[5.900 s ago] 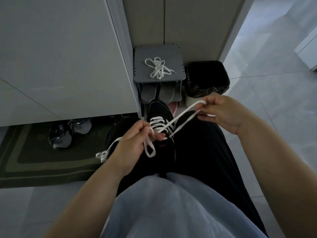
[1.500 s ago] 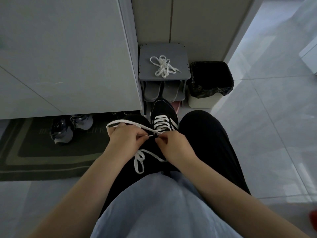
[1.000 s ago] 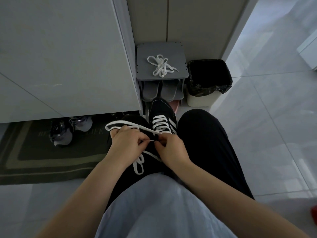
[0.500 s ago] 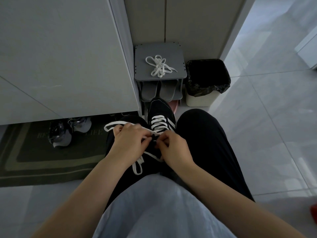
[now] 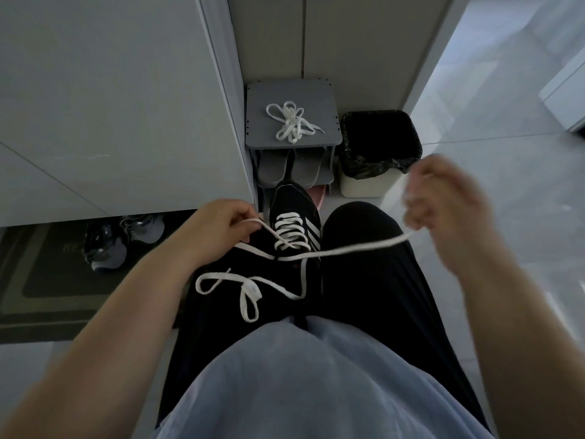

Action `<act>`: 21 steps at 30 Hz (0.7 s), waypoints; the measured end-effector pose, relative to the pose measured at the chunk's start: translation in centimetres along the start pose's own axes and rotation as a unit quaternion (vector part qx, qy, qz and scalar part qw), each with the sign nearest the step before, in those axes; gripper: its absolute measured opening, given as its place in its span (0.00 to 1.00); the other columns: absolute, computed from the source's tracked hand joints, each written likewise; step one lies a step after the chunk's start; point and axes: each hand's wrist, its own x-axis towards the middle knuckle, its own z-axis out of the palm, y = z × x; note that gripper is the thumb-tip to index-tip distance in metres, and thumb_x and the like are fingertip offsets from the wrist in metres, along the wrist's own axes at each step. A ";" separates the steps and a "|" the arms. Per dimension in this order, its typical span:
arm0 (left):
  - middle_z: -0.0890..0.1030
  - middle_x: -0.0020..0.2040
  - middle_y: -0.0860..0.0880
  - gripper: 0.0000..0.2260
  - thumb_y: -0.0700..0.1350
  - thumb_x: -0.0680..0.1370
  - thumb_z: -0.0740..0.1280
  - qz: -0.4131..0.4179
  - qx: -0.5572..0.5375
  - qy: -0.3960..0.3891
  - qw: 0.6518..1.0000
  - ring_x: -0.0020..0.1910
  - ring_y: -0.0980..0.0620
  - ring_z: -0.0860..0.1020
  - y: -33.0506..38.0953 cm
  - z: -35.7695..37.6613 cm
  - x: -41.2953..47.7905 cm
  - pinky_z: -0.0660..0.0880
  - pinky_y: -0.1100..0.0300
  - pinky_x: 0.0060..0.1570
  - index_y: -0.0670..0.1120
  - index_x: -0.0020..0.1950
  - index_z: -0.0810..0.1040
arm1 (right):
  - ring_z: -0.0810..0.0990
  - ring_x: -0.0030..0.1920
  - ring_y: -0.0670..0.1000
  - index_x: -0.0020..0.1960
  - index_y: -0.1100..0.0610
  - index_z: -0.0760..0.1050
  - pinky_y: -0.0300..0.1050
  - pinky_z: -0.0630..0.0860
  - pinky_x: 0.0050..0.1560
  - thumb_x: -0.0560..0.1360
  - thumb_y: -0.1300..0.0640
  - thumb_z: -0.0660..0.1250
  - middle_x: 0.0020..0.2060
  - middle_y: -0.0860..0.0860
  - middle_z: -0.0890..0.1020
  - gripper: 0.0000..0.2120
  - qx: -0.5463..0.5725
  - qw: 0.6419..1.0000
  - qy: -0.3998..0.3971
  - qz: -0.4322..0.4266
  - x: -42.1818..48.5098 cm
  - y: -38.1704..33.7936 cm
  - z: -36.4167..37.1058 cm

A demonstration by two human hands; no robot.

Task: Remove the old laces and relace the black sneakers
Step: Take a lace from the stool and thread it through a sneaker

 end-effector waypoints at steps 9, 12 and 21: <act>0.80 0.41 0.46 0.06 0.46 0.78 0.63 -0.010 -0.101 0.001 0.995 0.42 0.50 0.79 0.4 -1.4 -0.8 0.79 0.56 0.46 0.51 0.43 0.79 | 0.79 0.48 0.52 0.54 0.52 0.78 0.43 0.72 0.42 0.77 0.51 0.61 0.46 0.49 0.81 0.10 -0.532 0.810 -0.242 -0.050 -0.6 7.4 10.0; 0.81 0.37 0.51 0.07 0.43 0.77 0.65 0.004 -0.111 0.074 0.991 0.38 0.56 0.79 0.5 -1.0 -1.0 0.77 0.61 0.45 0.51 0.41 0.78 | 0.79 0.46 0.52 0.51 0.53 0.79 0.44 0.74 0.41 0.78 0.52 0.60 0.45 0.50 0.82 0.10 -0.556 0.794 -0.242 -0.048 -0.2 7.5 10.0; 0.77 0.40 0.54 0.06 0.43 0.74 0.65 -0.005 0.120 0.108 0.987 0.41 0.52 0.75 -1.1 3.5 -1.5 0.68 0.59 0.39 0.48 0.51 0.76 | 0.76 0.33 0.40 0.36 0.47 0.80 0.34 0.69 0.34 0.71 0.54 0.72 0.30 0.41 0.79 0.06 -0.450 0.884 -0.123 -0.005 -0.1 2.2 -0.6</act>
